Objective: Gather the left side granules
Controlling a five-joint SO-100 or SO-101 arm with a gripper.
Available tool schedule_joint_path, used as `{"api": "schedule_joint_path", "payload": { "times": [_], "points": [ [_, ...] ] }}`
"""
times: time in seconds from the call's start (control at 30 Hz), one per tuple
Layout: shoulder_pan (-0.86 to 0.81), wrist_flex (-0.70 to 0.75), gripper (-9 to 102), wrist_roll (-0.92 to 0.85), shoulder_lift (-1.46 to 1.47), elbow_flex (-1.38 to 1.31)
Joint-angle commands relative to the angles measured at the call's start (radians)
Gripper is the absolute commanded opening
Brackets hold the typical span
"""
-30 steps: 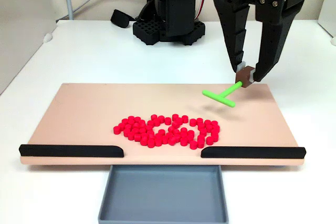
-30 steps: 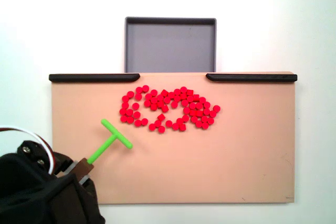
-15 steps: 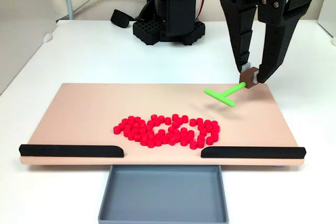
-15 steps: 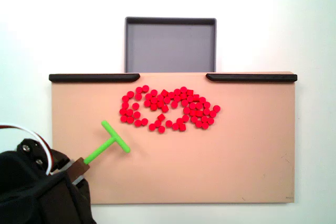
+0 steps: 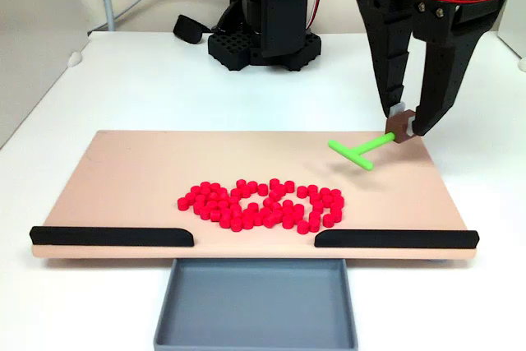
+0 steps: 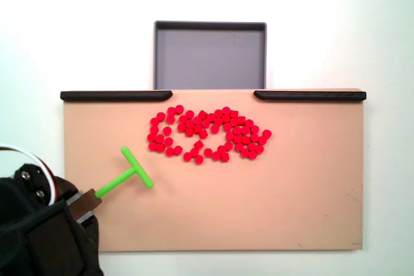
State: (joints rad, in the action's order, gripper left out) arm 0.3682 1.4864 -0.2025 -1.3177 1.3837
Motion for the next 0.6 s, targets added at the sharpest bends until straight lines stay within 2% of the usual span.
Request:
{"api": "schedule_joint_path", "payload": {
  "times": [0.0,0.57],
  "points": [
    [0.014,0.002,0,0.032,-0.002,-0.044],
    [0.015,0.002,0,0.146,0.055,-0.095]
  ]
}}
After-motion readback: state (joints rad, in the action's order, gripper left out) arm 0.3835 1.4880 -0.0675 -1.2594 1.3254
